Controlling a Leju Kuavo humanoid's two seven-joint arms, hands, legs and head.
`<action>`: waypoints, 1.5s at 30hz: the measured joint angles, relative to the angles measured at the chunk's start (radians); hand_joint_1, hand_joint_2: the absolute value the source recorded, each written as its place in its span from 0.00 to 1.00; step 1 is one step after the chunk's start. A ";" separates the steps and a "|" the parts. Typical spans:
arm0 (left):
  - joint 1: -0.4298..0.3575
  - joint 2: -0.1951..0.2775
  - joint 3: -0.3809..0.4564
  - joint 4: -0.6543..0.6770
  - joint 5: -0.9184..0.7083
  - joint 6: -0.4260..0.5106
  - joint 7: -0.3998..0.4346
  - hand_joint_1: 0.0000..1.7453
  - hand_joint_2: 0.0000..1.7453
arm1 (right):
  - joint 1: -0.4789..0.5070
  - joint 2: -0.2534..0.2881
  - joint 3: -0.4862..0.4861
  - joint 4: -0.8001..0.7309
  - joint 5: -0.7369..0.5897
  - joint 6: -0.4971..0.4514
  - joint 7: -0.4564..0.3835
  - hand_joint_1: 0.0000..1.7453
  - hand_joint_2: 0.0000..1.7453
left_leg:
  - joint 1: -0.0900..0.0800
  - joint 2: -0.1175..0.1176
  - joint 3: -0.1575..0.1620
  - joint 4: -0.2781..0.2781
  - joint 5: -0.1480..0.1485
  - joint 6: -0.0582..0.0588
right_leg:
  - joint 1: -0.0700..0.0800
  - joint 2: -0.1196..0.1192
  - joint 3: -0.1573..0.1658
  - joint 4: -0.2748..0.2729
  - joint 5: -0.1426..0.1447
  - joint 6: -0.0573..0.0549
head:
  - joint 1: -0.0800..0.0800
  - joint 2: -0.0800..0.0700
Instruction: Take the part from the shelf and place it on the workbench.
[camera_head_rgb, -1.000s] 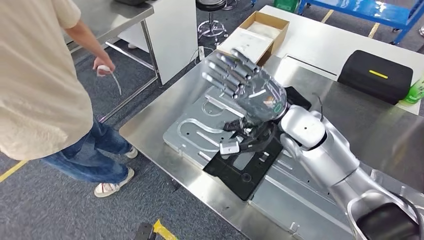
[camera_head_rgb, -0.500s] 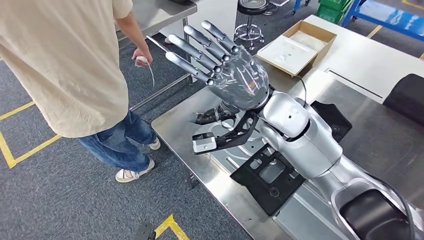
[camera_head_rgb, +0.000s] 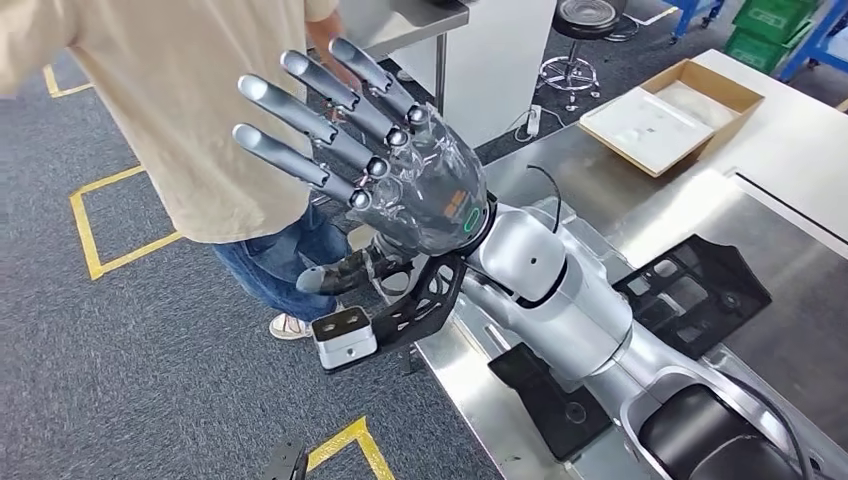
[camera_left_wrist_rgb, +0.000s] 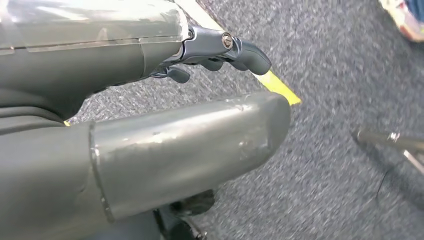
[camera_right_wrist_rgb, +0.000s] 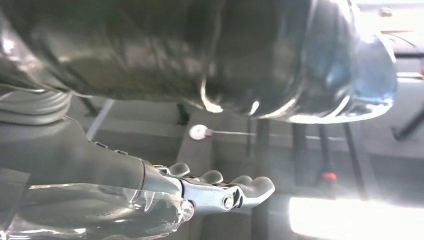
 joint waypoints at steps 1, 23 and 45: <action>0.000 0.001 0.000 0.000 0.000 0.000 0.000 0.00 0.00 | 0.001 0.004 0.002 -0.003 0.000 -0.002 0.000 0.00 0.00 | -0.004 0.000 0.004 -0.011 -0.001 0.007 | 0.003 -0.009 0.002 -0.001 -0.002 0.004 | 0.000 0.000; -0.020 0.020 0.014 -0.001 0.007 0.002 -0.008 0.00 0.00 | -0.002 0.074 0.011 -0.019 -0.058 -0.018 -0.026 0.00 0.00 | 0.010 -0.083 -0.106 0.179 -0.084 -0.011 | -0.004 0.103 -0.014 -0.005 0.019 -0.018 | -0.004 0.000; -0.020 0.021 0.023 -0.001 0.011 -0.005 -0.013 0.00 0.00 | 0.003 0.106 0.028 -0.019 -0.092 -0.019 -0.047 0.00 0.00 | 0.006 -0.160 -0.001 -0.008 0.006 0.033 | -0.006 0.150 -0.049 0.063 0.004 0.014 | -0.002 0.000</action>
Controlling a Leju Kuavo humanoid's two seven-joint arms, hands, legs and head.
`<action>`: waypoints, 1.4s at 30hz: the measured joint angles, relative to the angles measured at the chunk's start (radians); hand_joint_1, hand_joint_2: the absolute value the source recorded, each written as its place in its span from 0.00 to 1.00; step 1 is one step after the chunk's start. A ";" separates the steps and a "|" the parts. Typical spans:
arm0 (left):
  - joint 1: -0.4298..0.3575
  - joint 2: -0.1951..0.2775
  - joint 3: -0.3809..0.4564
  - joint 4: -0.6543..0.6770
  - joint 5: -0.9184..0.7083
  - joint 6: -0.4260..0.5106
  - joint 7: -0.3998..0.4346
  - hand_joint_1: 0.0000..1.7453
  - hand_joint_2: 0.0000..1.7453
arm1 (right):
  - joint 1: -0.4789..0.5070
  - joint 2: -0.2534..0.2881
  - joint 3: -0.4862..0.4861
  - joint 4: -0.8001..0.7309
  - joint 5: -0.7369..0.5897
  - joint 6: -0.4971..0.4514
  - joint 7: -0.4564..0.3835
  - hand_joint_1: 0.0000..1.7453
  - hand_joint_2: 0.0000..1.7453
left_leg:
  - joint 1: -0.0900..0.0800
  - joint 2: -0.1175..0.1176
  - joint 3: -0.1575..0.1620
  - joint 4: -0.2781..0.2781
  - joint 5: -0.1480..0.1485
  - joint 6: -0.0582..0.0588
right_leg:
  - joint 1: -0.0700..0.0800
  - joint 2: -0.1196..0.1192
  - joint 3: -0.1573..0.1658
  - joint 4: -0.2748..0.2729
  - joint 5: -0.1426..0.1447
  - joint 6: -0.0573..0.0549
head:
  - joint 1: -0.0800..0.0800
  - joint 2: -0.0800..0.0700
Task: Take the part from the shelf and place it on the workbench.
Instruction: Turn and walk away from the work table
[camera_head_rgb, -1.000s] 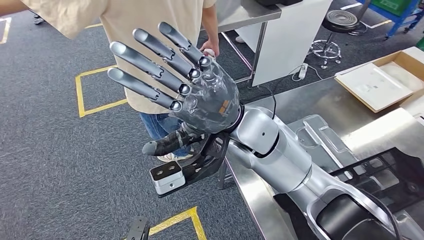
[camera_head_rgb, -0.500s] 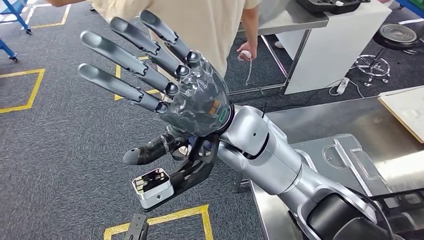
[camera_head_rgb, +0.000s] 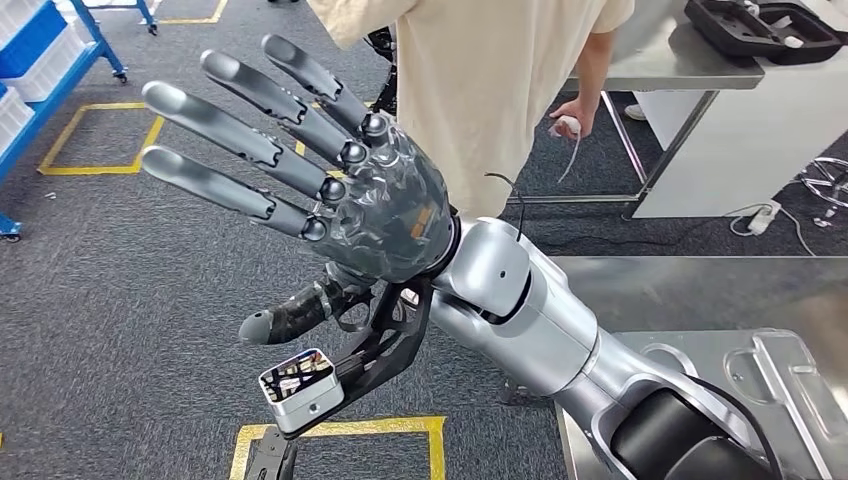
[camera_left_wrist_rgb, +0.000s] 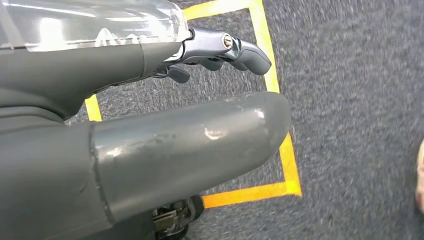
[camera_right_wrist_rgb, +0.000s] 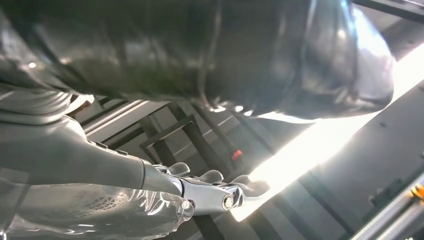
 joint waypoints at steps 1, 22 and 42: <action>0.000 -0.001 0.000 0.000 0.000 0.000 0.000 0.00 0.00 | 0.000 0.000 0.000 0.001 0.000 0.000 0.000 0.00 0.00 | 0.001 -0.011 -0.003 0.001 0.000 -0.005 | 0.000 0.016 0.013 -0.033 0.009 -0.002 | 0.000 0.000; 0.034 0.001 0.014 0.000 0.008 0.008 0.010 0.00 0.00 | 0.021 0.013 0.042 0.066 -0.017 -0.006 -0.009 0.00 0.00 | 0.001 0.114 -0.001 -0.005 -0.002 0.000 | 0.011 -0.118 0.036 0.007 -0.072 0.006 | 0.000 0.000; 0.039 0.008 0.026 0.000 0.006 0.002 0.044 0.00 0.00 | 0.056 -0.017 0.041 0.089 -0.011 -0.015 -0.006 0.00 0.00 | 0.013 0.094 -0.140 0.261 -0.104 -0.049 | 0.006 -0.100 0.043 -0.084 0.016 -0.034 | -0.001 0.000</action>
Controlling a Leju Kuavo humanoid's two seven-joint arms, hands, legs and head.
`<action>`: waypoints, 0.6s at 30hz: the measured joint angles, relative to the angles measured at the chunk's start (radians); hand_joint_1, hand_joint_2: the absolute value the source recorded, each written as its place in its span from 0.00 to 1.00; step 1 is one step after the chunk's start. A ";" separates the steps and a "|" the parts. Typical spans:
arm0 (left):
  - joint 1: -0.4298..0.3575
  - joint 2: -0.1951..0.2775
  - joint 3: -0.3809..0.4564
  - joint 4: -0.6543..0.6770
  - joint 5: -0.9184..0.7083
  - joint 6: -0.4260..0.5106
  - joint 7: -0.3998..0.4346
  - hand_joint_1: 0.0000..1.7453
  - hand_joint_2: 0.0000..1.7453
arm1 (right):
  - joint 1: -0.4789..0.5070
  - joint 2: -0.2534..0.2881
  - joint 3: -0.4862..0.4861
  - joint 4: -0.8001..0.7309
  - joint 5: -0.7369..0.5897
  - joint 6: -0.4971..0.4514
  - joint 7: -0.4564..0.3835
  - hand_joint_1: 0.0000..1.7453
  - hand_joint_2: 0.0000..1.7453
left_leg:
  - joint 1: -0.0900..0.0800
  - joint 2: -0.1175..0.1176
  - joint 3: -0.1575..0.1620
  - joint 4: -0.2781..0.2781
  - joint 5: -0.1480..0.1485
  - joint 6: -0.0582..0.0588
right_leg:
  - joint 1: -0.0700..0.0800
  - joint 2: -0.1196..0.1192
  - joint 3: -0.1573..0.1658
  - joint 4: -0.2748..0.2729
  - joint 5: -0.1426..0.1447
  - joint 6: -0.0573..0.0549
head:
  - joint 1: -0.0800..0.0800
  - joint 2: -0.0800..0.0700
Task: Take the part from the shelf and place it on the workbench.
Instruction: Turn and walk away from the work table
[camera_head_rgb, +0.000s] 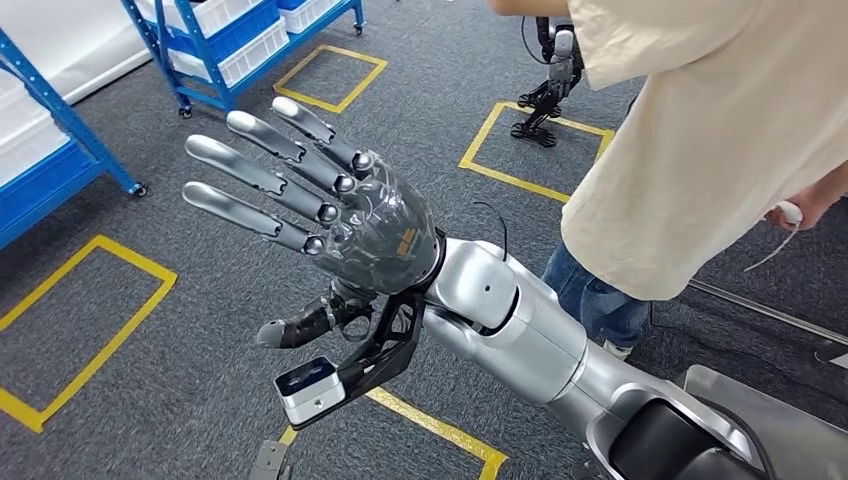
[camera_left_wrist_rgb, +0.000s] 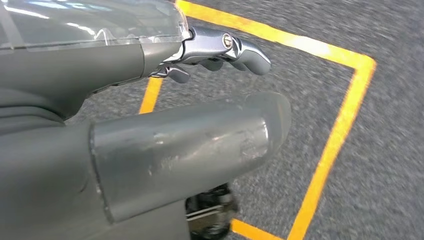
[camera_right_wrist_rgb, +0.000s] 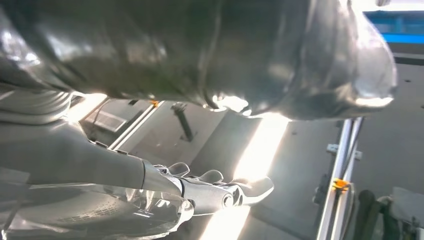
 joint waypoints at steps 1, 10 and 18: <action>0.001 0.001 0.000 0.000 0.000 0.000 0.001 0.00 0.00 | 0.001 -0.001 0.000 0.000 0.000 -0.001 0.001 0.00 0.00 | 0.003 0.008 0.024 -0.046 0.029 -0.003 | -0.001 -0.013 0.001 0.001 -0.003 0.003 | 0.000 0.000; -0.010 0.013 0.024 0.000 0.030 0.021 0.018 0.00 0.00 | 0.028 -0.007 -0.022 -0.013 0.021 -0.009 -0.019 0.00 0.00 | -0.005 0.021 0.141 -0.265 0.099 0.041 | -0.001 -0.028 -0.002 0.062 -0.062 0.047 | 0.003 0.000; -0.021 0.024 0.056 0.000 0.042 0.054 -0.004 0.00 0.00 | 0.069 -0.018 -0.061 -0.031 0.024 -0.009 -0.044 0.00 0.00 | -0.013 -0.083 0.144 -0.265 0.101 0.054 | -0.001 0.081 -0.071 0.138 -0.034 0.026 | 0.003 0.000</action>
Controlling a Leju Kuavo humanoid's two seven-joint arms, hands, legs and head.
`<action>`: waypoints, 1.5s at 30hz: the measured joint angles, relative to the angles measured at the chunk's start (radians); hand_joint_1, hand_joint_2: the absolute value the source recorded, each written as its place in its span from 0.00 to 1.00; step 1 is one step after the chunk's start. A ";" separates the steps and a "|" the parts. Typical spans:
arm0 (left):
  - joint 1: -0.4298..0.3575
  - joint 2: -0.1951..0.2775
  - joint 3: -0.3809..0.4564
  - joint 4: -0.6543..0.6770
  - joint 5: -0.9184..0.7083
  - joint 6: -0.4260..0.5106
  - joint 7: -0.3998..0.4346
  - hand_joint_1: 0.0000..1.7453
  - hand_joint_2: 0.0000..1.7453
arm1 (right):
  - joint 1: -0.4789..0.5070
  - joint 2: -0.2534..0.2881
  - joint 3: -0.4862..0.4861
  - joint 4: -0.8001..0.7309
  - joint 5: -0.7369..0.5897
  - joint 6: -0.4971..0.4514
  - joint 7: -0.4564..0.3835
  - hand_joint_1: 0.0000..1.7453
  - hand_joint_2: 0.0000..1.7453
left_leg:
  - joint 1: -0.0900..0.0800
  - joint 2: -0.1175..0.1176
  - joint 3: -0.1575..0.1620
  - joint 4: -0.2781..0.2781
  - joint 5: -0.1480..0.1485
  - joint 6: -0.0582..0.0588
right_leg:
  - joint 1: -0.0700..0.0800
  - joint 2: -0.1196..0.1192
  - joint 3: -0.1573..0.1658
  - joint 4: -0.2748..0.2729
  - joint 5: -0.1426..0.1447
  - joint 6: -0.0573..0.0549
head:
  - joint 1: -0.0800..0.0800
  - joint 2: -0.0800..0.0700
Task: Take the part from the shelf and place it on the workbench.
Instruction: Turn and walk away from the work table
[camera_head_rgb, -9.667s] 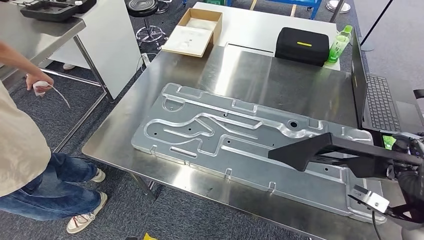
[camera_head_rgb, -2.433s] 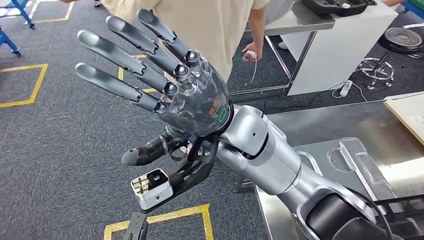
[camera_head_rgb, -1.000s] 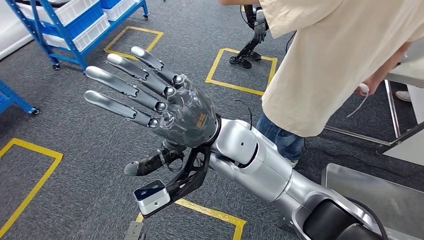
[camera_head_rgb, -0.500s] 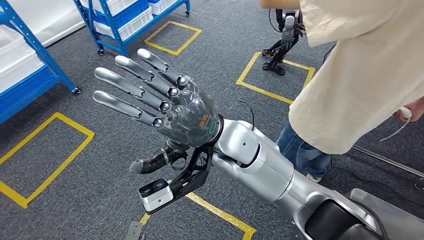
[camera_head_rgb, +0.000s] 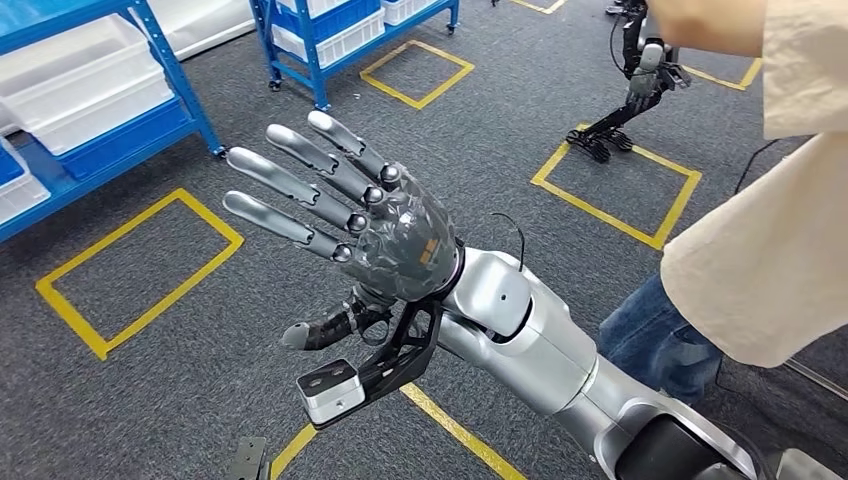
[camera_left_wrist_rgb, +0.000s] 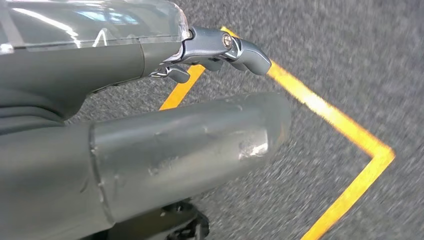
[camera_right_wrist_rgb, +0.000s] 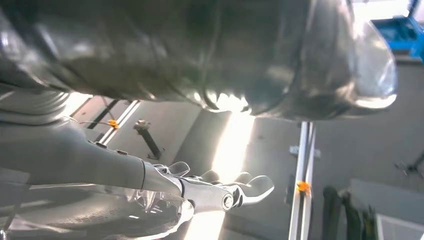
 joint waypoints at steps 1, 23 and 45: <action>-0.003 0.000 0.001 0.000 -0.003 -0.003 -0.005 0.00 0.00 | 0.001 0.000 -0.004 -0.003 0.000 0.000 -0.003 0.00 0.00 | 0.000 -0.013 -0.002 0.001 0.001 -0.003 | 0.000 0.022 0.024 -0.058 0.023 -0.004 | 0.000 0.000; -0.019 -0.003 0.003 -0.001 -0.001 -0.083 -0.037 0.00 0.00 | 0.016 0.006 -0.016 -0.014 0.014 0.000 -0.003 0.00 0.00 | 0.003 0.104 0.002 -0.011 0.003 -0.005 | 0.003 -0.101 0.059 -0.055 -0.042 0.021 | -0.001 0.000; -0.023 -0.015 0.003 -0.001 -0.004 -0.100 -0.031 0.00 0.00 | 0.020 -0.010 -0.016 -0.005 0.025 0.000 0.021 0.00 0.00 | 0.013 0.090 -0.071 0.141 -0.043 -0.061 | -0.002 -0.069 0.076 -0.138 0.030 -0.020 | -0.003 0.000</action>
